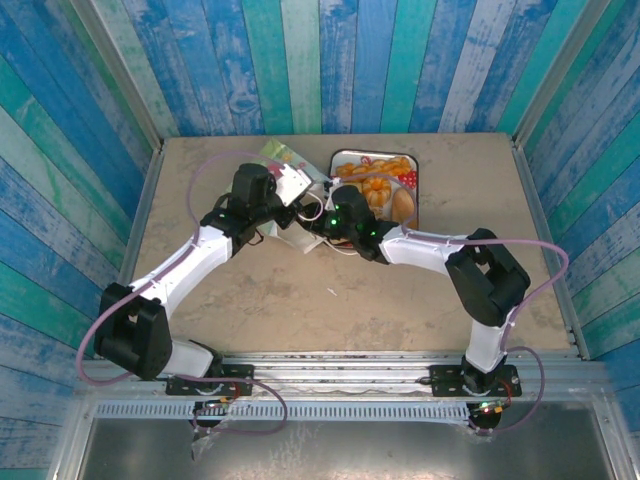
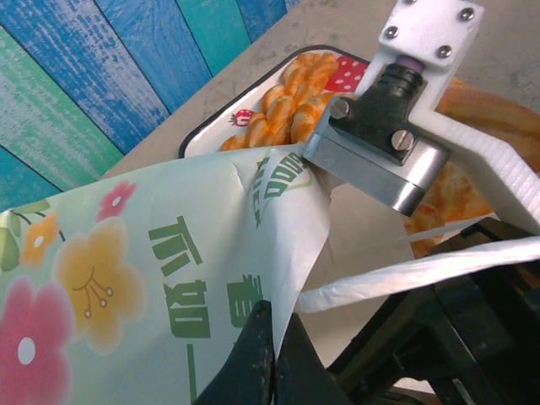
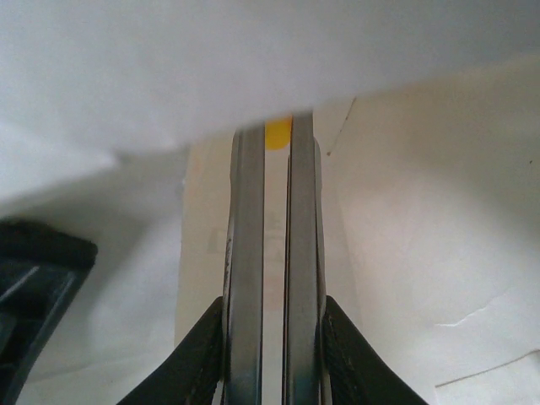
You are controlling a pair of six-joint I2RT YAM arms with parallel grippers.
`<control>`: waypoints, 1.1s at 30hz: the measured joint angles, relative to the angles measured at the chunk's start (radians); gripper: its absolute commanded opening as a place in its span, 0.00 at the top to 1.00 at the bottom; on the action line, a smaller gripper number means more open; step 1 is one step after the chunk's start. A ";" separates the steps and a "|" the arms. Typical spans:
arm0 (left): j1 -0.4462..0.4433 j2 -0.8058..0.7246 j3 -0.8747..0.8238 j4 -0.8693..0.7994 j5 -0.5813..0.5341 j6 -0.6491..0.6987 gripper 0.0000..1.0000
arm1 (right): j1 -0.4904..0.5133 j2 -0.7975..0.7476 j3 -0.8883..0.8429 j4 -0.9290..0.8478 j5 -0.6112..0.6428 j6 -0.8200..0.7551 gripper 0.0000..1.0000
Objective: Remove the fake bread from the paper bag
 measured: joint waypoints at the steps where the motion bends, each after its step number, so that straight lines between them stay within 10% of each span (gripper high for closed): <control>1: 0.000 0.000 0.000 0.000 -0.007 0.000 0.99 | 0.000 0.000 0.004 -0.013 -0.003 0.002 0.84; 20: -0.006 0.000 -0.002 -0.010 -0.121 0.014 0.99 | -0.011 -0.167 0.013 -0.487 -0.051 -0.087 0.81; 33: -0.007 0.000 -0.002 -0.014 -0.117 0.013 0.99 | 0.004 -0.175 0.021 -0.668 -0.053 -0.196 0.56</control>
